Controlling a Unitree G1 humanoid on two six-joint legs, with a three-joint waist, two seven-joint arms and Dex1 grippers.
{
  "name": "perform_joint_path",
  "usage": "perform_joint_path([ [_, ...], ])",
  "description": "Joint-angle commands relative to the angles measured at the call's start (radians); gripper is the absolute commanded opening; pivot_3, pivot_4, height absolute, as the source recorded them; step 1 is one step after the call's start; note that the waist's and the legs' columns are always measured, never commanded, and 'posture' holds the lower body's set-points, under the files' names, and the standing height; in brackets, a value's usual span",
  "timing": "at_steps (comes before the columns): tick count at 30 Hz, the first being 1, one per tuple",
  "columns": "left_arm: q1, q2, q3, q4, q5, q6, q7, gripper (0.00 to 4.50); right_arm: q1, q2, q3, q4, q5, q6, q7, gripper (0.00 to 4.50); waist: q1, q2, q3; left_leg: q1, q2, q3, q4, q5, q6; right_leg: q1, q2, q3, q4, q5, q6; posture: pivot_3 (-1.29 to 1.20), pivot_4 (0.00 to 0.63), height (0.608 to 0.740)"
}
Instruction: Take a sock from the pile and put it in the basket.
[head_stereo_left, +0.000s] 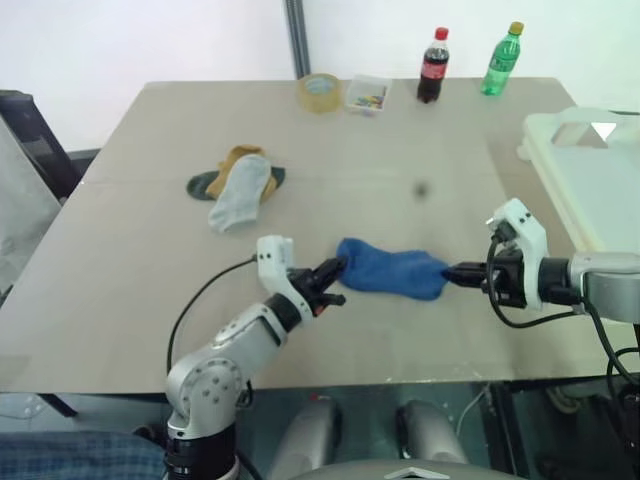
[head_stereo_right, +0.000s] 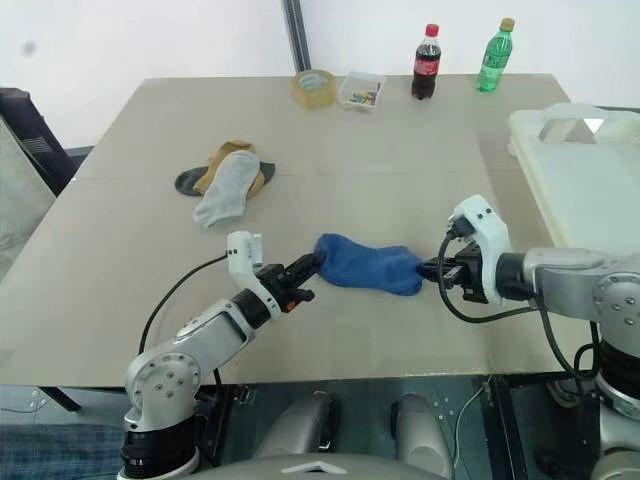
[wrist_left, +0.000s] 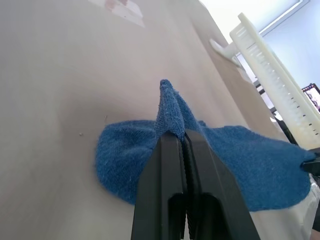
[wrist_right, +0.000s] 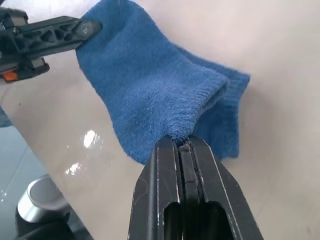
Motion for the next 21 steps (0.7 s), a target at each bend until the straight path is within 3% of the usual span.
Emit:
perform_joint_path([
  [1, -0.009, 0.005, -0.018, -0.018, 0.01, -0.024, -0.003, 0.03, 0.008, -0.011, 0.039, 0.014, -0.064, -0.059, 0.006, 0.0, 0.0, 0.0, 0.0, 0.0, 0.0, 0.0, 0.0, 0.0, 0.0, 0.0, 0.0, 0.0, 0.0, 0.0, 0.0, 0.0, 0.15, 0.74],
  [10, 0.0, 0.026, -0.056, -0.001, 0.039, -0.012, 0.002, 0.03, -0.013, 0.015, 0.094, 0.057, -0.165, -0.13, 0.015, 0.0, -0.002, 0.0, 0.0, 0.0, 0.0, 0.0, 0.0, 0.001, -0.001, 0.0, 0.0, 0.0, 0.0, 0.0, 0.0, 0.0, 0.15, 0.74],
  [21, 0.028, -0.027, -0.107, 0.005, 0.118, -0.12, -0.013, 0.03, -0.011, 0.011, 0.108, 0.055, -0.205, -0.126, 0.04, 0.0, -0.002, 0.0, 0.0, 0.0, 0.0, 0.0, 0.0, 0.001, -0.001, 0.0, 0.001, 0.001, 0.0, 0.0, 0.0, 0.0, 0.15, 0.74],
])
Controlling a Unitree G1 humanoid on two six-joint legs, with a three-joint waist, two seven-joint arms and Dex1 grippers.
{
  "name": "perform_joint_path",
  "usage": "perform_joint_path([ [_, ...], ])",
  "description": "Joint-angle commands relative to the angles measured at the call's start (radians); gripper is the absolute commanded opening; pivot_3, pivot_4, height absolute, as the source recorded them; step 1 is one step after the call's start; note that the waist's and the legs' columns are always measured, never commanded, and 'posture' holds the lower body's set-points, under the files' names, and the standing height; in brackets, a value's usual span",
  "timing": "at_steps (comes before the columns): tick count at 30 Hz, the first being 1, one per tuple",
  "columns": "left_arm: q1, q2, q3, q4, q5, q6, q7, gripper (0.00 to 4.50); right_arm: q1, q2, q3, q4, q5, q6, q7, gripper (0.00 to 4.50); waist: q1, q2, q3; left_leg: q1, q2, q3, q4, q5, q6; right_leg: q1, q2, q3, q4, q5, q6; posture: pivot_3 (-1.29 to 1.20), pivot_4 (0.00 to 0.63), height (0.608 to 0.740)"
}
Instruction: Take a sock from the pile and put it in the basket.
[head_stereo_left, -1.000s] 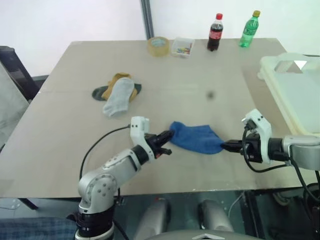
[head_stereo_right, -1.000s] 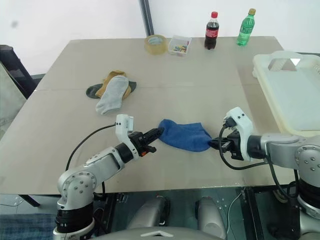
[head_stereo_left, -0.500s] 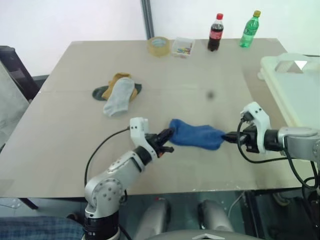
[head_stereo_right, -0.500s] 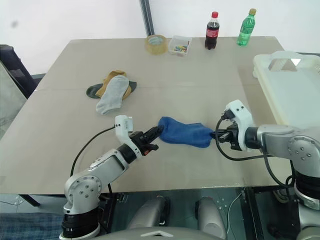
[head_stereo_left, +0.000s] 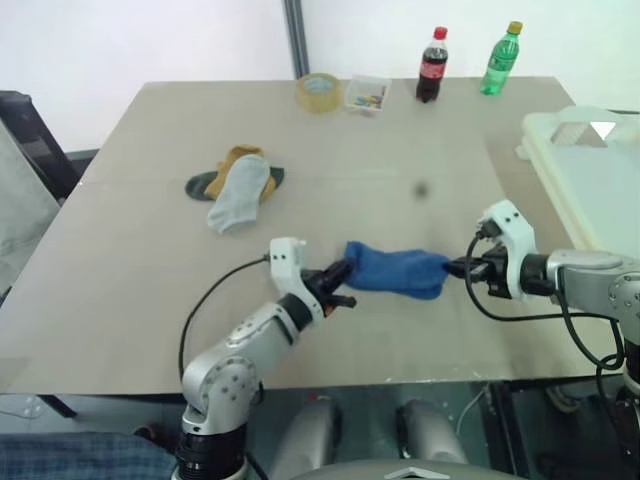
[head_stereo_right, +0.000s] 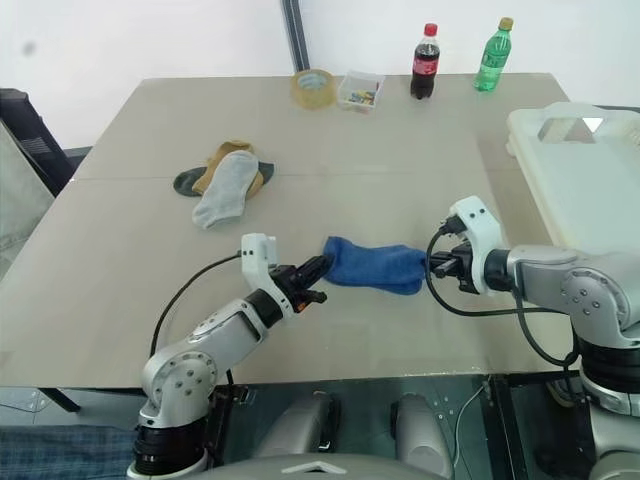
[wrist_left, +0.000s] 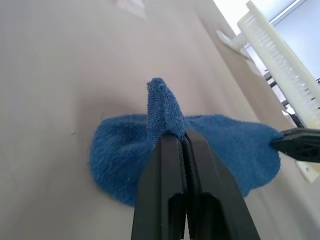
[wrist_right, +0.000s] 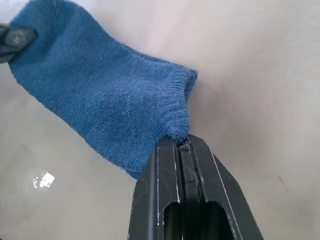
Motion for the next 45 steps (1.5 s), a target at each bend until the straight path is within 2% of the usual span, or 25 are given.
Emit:
perform_joint_path([
  [1, 0.027, -0.02, -0.02, -0.024, 0.022, -0.054, -0.014, 0.03, -0.014, -0.005, -0.011, -0.022, -0.008, -0.003, 0.014, 0.0, 0.0, 0.0, 0.0, 0.0, 0.0, 0.0, 0.0, 0.0, 0.0, 0.0, 0.0, 0.0, 0.0, 0.0, 0.0, 0.0, 0.15, 0.74],
  [11, 0.094, -0.033, -0.042, -0.046, 0.059, -0.109, -0.02, 0.03, -0.039, 0.005, -0.01, -0.015, -0.047, -0.019, 0.016, 0.0, 0.0, 0.0, 0.0, 0.0, 0.0, 0.0, 0.0, -0.001, 0.001, 0.0, 0.0, 0.0, 0.0, 0.0, 0.0, 0.0, 0.15, 0.74],
  [19, 0.11, -0.045, -0.047, -0.048, 0.054, -0.127, -0.03, 0.03, -0.092, 0.008, -0.042, -0.039, -0.005, 0.039, 0.033, 0.0, 0.001, 0.0, 0.0, 0.0, 0.0, 0.0, 0.0, -0.001, 0.001, 0.0, -0.001, 0.0, -0.001, 0.0, 0.0, 0.0, 0.15, 0.74],
  [27, 0.117, -0.036, -0.059, -0.044, 0.054, -0.118, -0.043, 0.03, -0.006, 0.023, -0.026, -0.045, -0.019, 0.037, 0.029, 0.0, 0.002, 0.0, 0.0, 0.0, 0.0, 0.0, -0.001, -0.001, 0.001, 0.0, -0.001, 0.0, -0.001, 0.0, 0.0, 0.0, 0.15, 0.74],
  [30, 0.115, -0.038, -0.059, -0.04, 0.051, -0.114, -0.042, 0.0, 0.016, 0.006, -0.013, -0.059, -0.041, -0.006, 0.04, 0.96, 0.001, 0.0, 0.0, 0.0, 0.0, 0.0, -0.001, -0.001, 0.002, 0.0, -0.001, 0.0, -0.001, 0.0, 0.0, 0.0, 0.15, 0.74],
  [35, 0.123, -0.045, -0.069, -0.044, 0.056, -0.122, -0.04, 0.0, 0.031, -0.03, 0.013, -0.066, -0.089, -0.065, 0.055, 3.55, 0.001, 0.0, 0.0, 0.0, 0.0, 0.0, -0.001, -0.001, 0.002, 0.0, 0.0, 0.0, -0.001, 0.0, 0.0, 0.0, 0.15, 0.74],
  [37, 0.125, -0.048, -0.067, -0.043, 0.06, -0.125, -0.035, 0.0, 0.031, -0.046, 0.013, -0.075, -0.091, -0.071, 0.067, 4.28, 0.002, 0.0, 0.0, 0.0, 0.0, 0.0, -0.001, -0.001, 0.001, 0.0, 0.0, -0.001, -0.001, 0.0, 0.0, 0.0, 0.15, 0.74],
  [42, 0.117, -0.05, -0.061, -0.032, 0.062, -0.131, -0.035, 0.0, -0.039, -0.035, 0.018, -0.127, -0.082, -0.132, 0.097, 4.28, -0.002, 0.0, 0.0, 0.0, 0.0, 0.0, -0.001, -0.001, 0.002, 0.0, 0.0, 0.0, -0.001, 0.0, 0.0, 0.0, 0.15, 0.74],
  [43, 0.115, -0.052, -0.061, -0.029, 0.063, -0.131, -0.035, 0.0, -0.053, -0.026, 0.048, -0.14, -0.1, -0.163, 0.101, 4.28, -0.002, 0.0, 0.0, 0.0, 0.0, 0.0, -0.001, -0.001, 0.002, 0.0, 0.0, 0.0, -0.001, 0.0, 0.0, 0.0, 0.15, 0.74],
  [45, 0.11, -0.054, -0.061, -0.02, 0.065, -0.131, -0.035, 0.0, -0.077, -0.057, 0.199, -0.156, -0.248, -0.312, 0.113, 4.28, -0.002, 0.0, 0.0, 0.0, 0.0, 0.0, -0.001, -0.001, 0.002, 0.0, 0.0, 0.0, -0.001, 0.0, 0.0, 0.0, 0.15, 0.74],
])
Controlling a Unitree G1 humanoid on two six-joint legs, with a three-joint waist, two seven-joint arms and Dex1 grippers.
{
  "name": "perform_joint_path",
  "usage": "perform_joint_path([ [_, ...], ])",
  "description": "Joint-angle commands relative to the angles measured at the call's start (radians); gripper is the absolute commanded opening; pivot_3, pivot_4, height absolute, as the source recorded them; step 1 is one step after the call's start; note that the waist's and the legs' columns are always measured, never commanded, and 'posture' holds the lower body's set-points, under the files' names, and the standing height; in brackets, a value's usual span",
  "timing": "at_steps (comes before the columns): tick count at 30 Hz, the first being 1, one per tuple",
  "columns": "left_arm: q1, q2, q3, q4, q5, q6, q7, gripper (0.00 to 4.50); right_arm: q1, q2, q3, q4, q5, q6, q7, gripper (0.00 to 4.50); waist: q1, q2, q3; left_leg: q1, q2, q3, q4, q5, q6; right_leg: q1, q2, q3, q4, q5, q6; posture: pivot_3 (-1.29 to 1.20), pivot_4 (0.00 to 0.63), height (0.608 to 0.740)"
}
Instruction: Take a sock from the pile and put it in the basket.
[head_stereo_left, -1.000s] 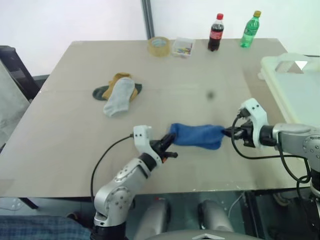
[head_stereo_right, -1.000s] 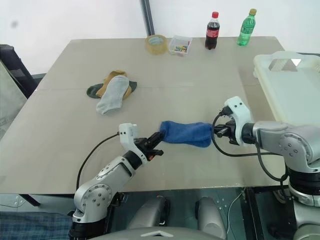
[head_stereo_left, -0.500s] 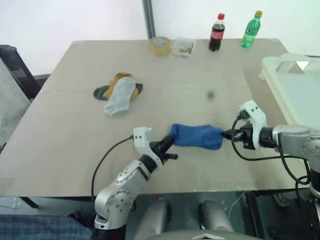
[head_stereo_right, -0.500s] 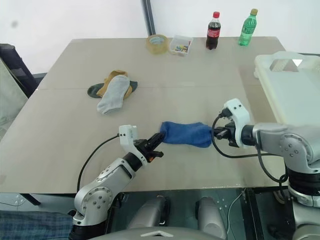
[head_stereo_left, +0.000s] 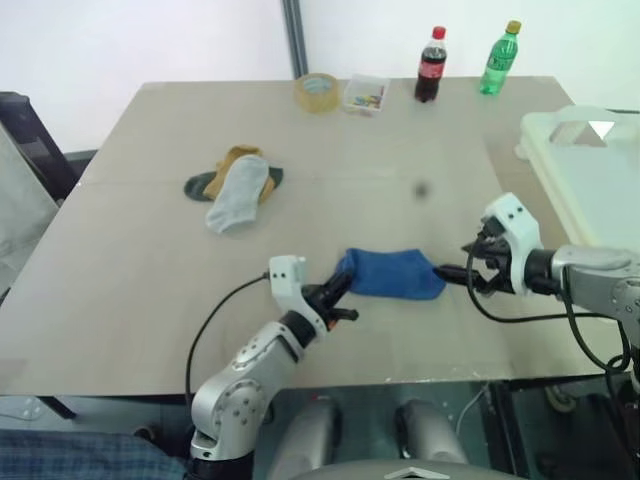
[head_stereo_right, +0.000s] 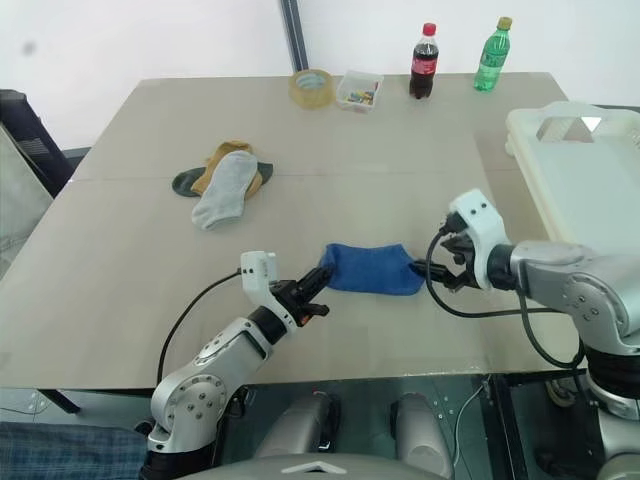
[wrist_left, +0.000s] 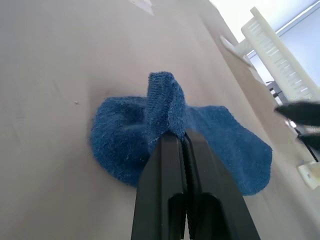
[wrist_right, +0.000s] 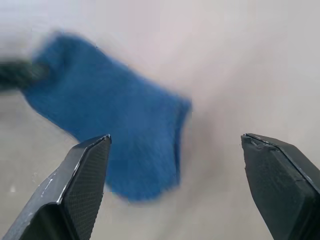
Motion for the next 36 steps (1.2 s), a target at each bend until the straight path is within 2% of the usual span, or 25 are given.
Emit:
perform_joint_path([
  [1, -0.016, -0.002, -0.002, -0.008, 0.0, -0.007, -0.003, 0.0, -0.033, -0.024, 0.189, -0.043, -0.18, -0.22, 0.034, 4.28, 0.002, 0.0, 0.0, 0.0, 0.0, 0.0, 0.0, 0.0, 0.0, 0.0, 0.0, 0.0, 0.0, 0.0, 0.0, 0.0, 0.15, 0.74],
  [4, -0.018, 0.004, -0.002, 0.002, -0.007, 0.015, -0.002, 0.0, -0.019, 0.004, 0.309, -0.009, -0.267, -0.347, 0.08, 4.28, 0.003, 0.0, 0.0, 0.0, 0.0, -0.001, 0.0, 0.002, -0.003, 0.0, 0.001, -0.001, -0.001, 0.0, 0.0, 0.0, 0.15, 0.74],
  [7, -0.019, 0.009, 0.006, 0.005, -0.007, 0.016, -0.005, 0.85, -0.021, 0.082, 0.399, 0.065, -0.347, -0.413, 0.072, 4.41, 0.002, -0.001, 0.0, 0.0, -0.001, -0.001, 0.0, 0.002, -0.003, 0.0, 0.0, -0.001, -0.001, 0.0, 0.0, 0.0, 0.15, 0.74],
  [9, -0.023, 0.022, -0.002, 0.007, 0.011, 0.005, -0.015, 1.71, -0.034, 0.093, 0.491, 0.142, -0.465, -0.481, 0.064, 4.41, 0.002, -0.001, 0.0, 0.0, -0.001, -0.001, 0.0, 0.002, -0.003, 0.0, 0.0, 0.0, -0.001, 0.0, 0.0, 0.0, 0.15, 0.74],
  [10, -0.024, 0.024, -0.003, 0.006, 0.023, -0.002, -0.009, 1.88, -0.028, 0.099, 0.519, 0.174, -0.502, -0.502, 0.059, 4.41, 0.005, -0.001, 0.0, 0.0, -0.001, -0.001, 0.0, 0.002, -0.003, 0.0, 0.0, -0.001, -0.001, 0.0, 0.0, 0.0, 0.15, 0.74],
  [11, -0.022, 0.026, -0.002, 0.003, 0.029, -0.006, -0.007, 2.46, -0.02, 0.101, 0.538, 0.2, -0.531, -0.514, 0.054, 4.41, 0.005, -0.001, 0.0, 0.0, -0.001, -0.001, 0.0, 0.002, -0.003, 0.0, 0.0, -0.001, -0.001, 0.0, 0.0, 0.0, 0.15, 0.74],
  [13, -0.018, 0.03, 0.003, 0.0, 0.03, -0.009, -0.009, 2.78, -0.006, 0.105, 0.547, 0.225, -0.563, -0.525, 0.058, 4.41, 0.004, -0.001, 0.0, 0.0, -0.001, -0.001, 0.0, 0.002, -0.004, 0.0, 0.0, -0.001, -0.001, 0.0, 0.0, 0.0, 0.15, 0.74],
  [17, 0.004, 0.077, 0.081, -0.012, -0.061, 0.016, -0.076, 2.78, 0.018, 0.117, 0.523, 0.23, -0.577, -0.52, 0.084, 4.41, 0.002, -0.001, 0.0, 0.0, 0.0, -0.001, 0.0, 0.002, -0.004, 0.0, -0.001, -0.001, -0.001, 0.0, 0.0, 0.0, 0.15, 0.74],
  [19, -0.006, 0.138, 0.104, 0.025, -0.027, 0.018, -0.091, 2.78, 0.028, 0.129, 0.509, 0.231, -0.579, -0.518, 0.092, 4.41, 0.002, -0.001, 0.0, 0.001, 0.0, -0.001, 0.0, 0.002, -0.004, 0.0, -0.001, -0.001, 0.0, 0.0, 0.0, 0.0, 0.15, 0.74],
  [23, -0.064, 0.171, 0.163, 0.114, -0.045, 0.038, -0.087, 2.78, 0.041, 0.158, 0.491, 0.239, -0.589, -0.518, 0.102, 4.41, 0.004, -0.001, 0.0, 0.003, 0.0, -0.002, 0.0, 0.002, -0.003, 0.002, 0.0, -0.002, 0.0, 0.0, 0.0, 0.0, 0.15, 0.74],
  [26, -0.112, 0.167, 0.137, 0.168, -0.021, 0.086, -0.061, 2.78, 0.049, 0.183, 0.477, 0.243, -0.599, -0.515, 0.104, 4.41, 0.003, -0.001, -0.001, 0.003, -0.001, -0.003, 0.0, 0.002, -0.003, 0.003, 0.0, -0.002, 0.0, 0.0, 0.0, 0.0, 0.15, 0.74],
  [29, -0.165, 0.118, 0.139, 0.207, -0.116, 0.199, -0.042, 2.78, 0.053, 0.197, 0.471, 0.244, -0.614, -0.513, 0.106, 4.41, 0.003, -0.001, -0.001, 0.004, -0.001, -0.003, 0.0, 0.002, -0.003, 0.003, 0.0, -0.002, 0.001, 0.0, 0.0, 0.0, 0.15, 0.74],
  [33, -0.232, 0.071, 0.203, 0.312, -0.276, 0.377, -0.022, 2.78, 0.057, 0.206, 0.455, 0.245, -0.628, -0.508, 0.107, 4.41, 0.004, -0.001, -0.002, 0.005, -0.001, -0.004, 0.0, 0.002, -0.003, 0.004, 0.0, -0.003, 0.001, 0.0, 0.0, 0.0, 0.15, 0.74],
  [36, -0.272, 0.093, 0.203, 0.414, -0.274, 0.459, -0.035, 2.78, 0.06, 0.208, 0.447, 0.241, -0.637, -0.502, 0.104, 4.41, 0.004, 0.0, -0.003, 0.006, -0.001, -0.004, 0.001, 0.002, -0.003, 0.005, 0.0, -0.003, 0.001, 0.0, 0.0, 0.0, 0.15, 0.74],
])
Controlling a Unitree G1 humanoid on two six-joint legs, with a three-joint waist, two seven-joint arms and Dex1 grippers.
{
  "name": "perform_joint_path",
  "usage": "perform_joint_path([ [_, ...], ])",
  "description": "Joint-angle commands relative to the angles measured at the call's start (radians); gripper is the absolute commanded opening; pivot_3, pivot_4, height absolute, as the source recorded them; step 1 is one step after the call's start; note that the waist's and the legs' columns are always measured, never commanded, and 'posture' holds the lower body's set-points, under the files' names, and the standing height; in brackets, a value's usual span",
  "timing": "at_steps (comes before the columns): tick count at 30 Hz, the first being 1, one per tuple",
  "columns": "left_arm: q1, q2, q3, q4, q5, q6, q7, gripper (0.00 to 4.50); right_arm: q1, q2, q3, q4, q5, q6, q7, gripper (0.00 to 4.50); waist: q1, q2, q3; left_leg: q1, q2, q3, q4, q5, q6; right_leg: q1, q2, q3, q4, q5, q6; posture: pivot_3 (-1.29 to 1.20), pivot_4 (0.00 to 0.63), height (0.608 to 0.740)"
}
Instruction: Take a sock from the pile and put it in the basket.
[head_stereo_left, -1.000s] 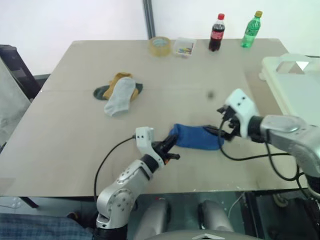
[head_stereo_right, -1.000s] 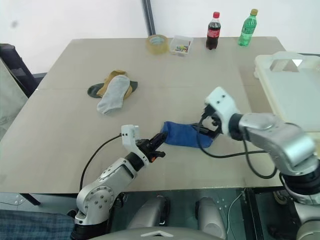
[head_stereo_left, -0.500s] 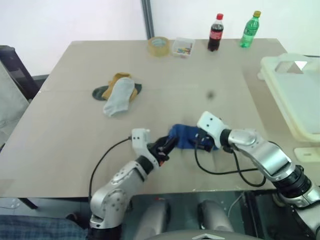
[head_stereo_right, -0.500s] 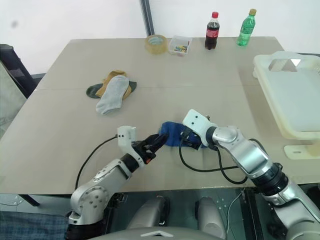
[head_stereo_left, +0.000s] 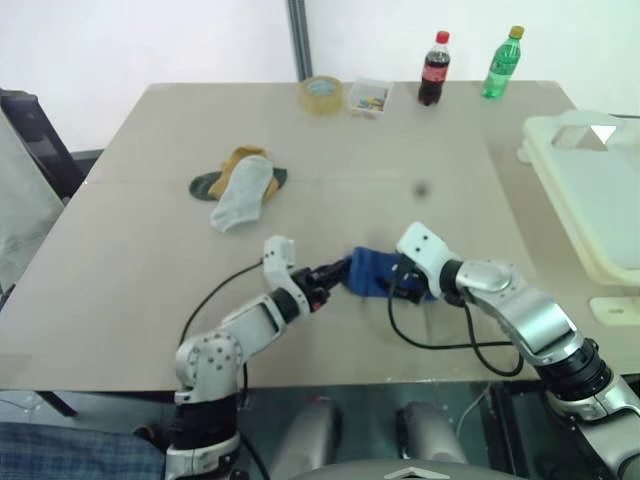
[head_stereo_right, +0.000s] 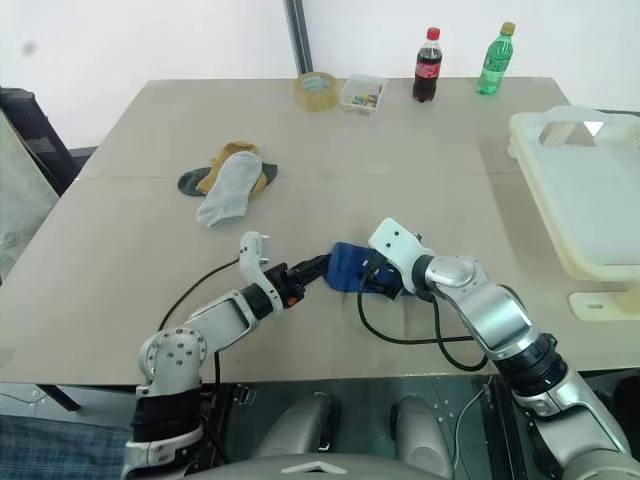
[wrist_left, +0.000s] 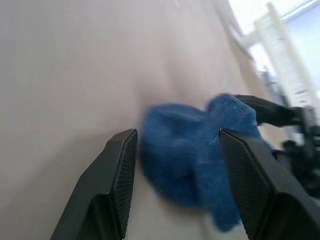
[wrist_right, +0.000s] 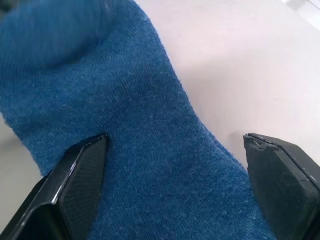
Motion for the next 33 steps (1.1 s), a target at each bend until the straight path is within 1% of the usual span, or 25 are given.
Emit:
perform_joint_path([
  [1, -0.016, 0.01, -0.014, 0.15, -0.033, 0.147, 0.001, 2.78, 0.012, 0.006, -0.017, 0.0, -0.023, 0.016, -0.002, 4.41, 0.001, 0.001, -0.001, 0.001, 0.0, -0.001, 0.0, 0.0, 0.0, 0.001, 0.0, -0.001, 0.0, 0.0, 0.0, 0.0, 0.15, 0.74],
  [4, -0.054, -0.017, 0.032, 0.239, -0.088, 0.183, -0.017, 2.78, 0.015, 0.014, -0.014, -0.003, -0.03, 0.018, -0.004, 4.41, 0.002, 0.001, -0.002, 0.005, -0.001, -0.001, 0.0, 0.0, 0.0, 0.006, 0.0, -0.001, -0.002, 0.0, 0.0, 0.0, 0.15, 0.74],
  [7, -0.099, -0.068, 0.12, 0.321, -0.238, 0.231, -0.033, 2.78, 0.012, 0.028, -0.016, 0.002, -0.038, 0.019, -0.007, 4.41, 0.002, 0.001, -0.002, 0.011, -0.001, -0.002, -0.001, -0.002, 0.003, 0.013, -0.001, -0.002, -0.005, 0.0, 0.0, 0.0, 0.15, 0.74],
  [10, -0.133, -0.085, 0.185, 0.377, -0.369, 0.267, -0.033, 2.78, 0.008, 0.033, -0.024, 0.005, -0.05, 0.02, -0.006, 4.41, 0.0, 0.001, -0.002, 0.011, -0.001, -0.003, -0.001, -0.002, 0.002, 0.012, -0.001, -0.002, -0.005, 0.0, 0.0, 0.0, 0.15, 0.74],
  [12, -0.142, -0.084, 0.202, 0.394, -0.455, 0.298, -0.032, 2.78, 0.01, 0.031, -0.036, 0.0, -0.053, 0.025, -0.008, 4.41, -0.002, 0.001, -0.002, 0.011, 0.0, -0.003, -0.001, -0.001, 0.001, 0.012, -0.001, -0.002, -0.004, 0.0, 0.0, 0.0, 0.15, 0.74],
  [15, -0.134, -0.077, 0.192, 0.387, -0.523, 0.316, -0.023, 2.78, 0.014, 0.029, -0.043, -0.006, -0.055, 0.027, -0.007, 4.41, -0.002, 0.001, -0.001, 0.01, 0.0, -0.003, -0.001, 0.0, 0.0, 0.012, -0.001, -0.002, -0.005, 0.0, 0.0, 0.0, 0.15, 0.74],
  [19, -0.139, -0.085, 0.193, 0.394, -0.56, 0.269, -0.005, 2.78, 0.008, 0.033, -0.047, -0.004, -0.058, 0.022, -0.007, 4.41, -0.002, 0.001, -0.001, 0.01, 0.0, -0.003, -0.001, 0.0, 0.0, 0.011, -0.002, -0.002, -0.005, 0.0, 0.0, 0.0, 0.15, 0.74],
  [23, -0.134, -0.085, 0.172, 0.392, -0.558, 0.249, 0.008, 2.78, -0.003, 0.041, -0.074, -0.038, -0.034, 0.049, 0.0, 4.41, -0.001, 0.0, -0.001, 0.009, 0.0, -0.003, -0.002, 0.0, 0.0, 0.011, -0.002, -0.002, -0.005, 0.0, 0.0, 0.0, 0.15, 0.74],
  [25, -0.132, -0.083, 0.167, 0.392, -0.548, 0.236, 0.009, 2.78, -0.025, 0.033, -0.106, -0.083, -0.007, 0.094, 0.014, 4.41, -0.001, 0.001, -0.001, 0.009, 0.0, -0.003, -0.002, 0.0, 0.0, 0.011, -0.002, -0.002, -0.006, 0.0, 0.0, 0.0, 0.15, 0.74],
  [29, -0.137, -0.08, 0.163, 0.402, -0.542, 0.209, 0.007, 2.78, -0.07, -0.021, -0.168, -0.2, 0.061, 0.234, 0.062, 4.41, 0.0, 0.001, -0.001, 0.004, 0.0, -0.003, -0.002, 0.0, 0.0, 0.008, -0.002, -0.002, -0.006, 0.0, 0.0, 0.0, 0.15, 0.74],
  [33, -0.139, -0.075, 0.155, 0.417, -0.522, 0.185, 0.0, 2.78, -0.076, -0.099, -0.183, -0.254, 0.087, 0.328, 0.086, 4.41, 0.002, 0.001, -0.001, 0.0, 0.0, -0.004, -0.002, 0.0, -0.001, 0.003, -0.003, -0.003, -0.006, 0.0, 0.0, 0.0, 0.15, 0.74],
])
